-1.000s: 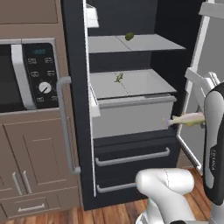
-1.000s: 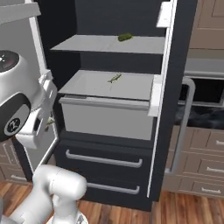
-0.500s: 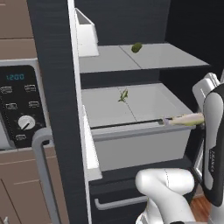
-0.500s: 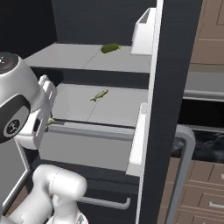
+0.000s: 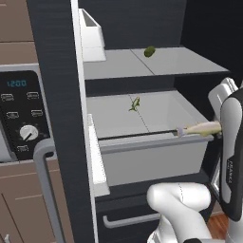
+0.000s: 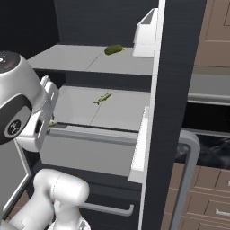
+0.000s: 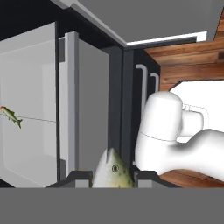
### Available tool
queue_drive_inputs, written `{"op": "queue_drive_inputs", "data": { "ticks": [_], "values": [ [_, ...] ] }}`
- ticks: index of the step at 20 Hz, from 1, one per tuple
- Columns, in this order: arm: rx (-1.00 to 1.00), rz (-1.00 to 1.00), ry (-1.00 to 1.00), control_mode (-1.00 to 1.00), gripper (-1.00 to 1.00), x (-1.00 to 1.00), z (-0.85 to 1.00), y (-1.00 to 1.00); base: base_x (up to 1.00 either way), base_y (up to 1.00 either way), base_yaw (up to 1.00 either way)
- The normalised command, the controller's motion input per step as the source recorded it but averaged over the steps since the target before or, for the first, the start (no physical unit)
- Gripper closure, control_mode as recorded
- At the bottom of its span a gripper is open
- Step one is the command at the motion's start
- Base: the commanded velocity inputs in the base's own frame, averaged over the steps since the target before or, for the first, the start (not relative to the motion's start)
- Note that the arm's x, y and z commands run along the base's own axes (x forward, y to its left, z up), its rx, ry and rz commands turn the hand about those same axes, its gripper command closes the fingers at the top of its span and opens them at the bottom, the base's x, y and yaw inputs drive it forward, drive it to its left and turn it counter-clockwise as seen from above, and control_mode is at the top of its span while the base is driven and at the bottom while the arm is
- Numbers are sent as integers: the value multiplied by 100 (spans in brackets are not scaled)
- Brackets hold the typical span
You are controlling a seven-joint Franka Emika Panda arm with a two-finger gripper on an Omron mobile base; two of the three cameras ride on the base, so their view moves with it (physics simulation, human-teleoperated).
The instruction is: Transport the fish and onion to the fridge. Place the fish on the rack containing meat and place the onion on the rack containing the vegetable, ensuring meats and vegetables are on different racks.
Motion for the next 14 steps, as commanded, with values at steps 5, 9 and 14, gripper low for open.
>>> {"op": "queue_drive_inputs", "data": {
  "ticks": [5, 9, 14],
  "values": [
    [0, 0, 0, 100, 100, 0, 0, 0, 100, 0, 1],
    [0, 4, -7, -100, 100, 100, -39, 0, 0, 0, 0],
    [0, 6, -18, -100, 100, 98, -47, -1, 0, 0, 0]
  ]
}}
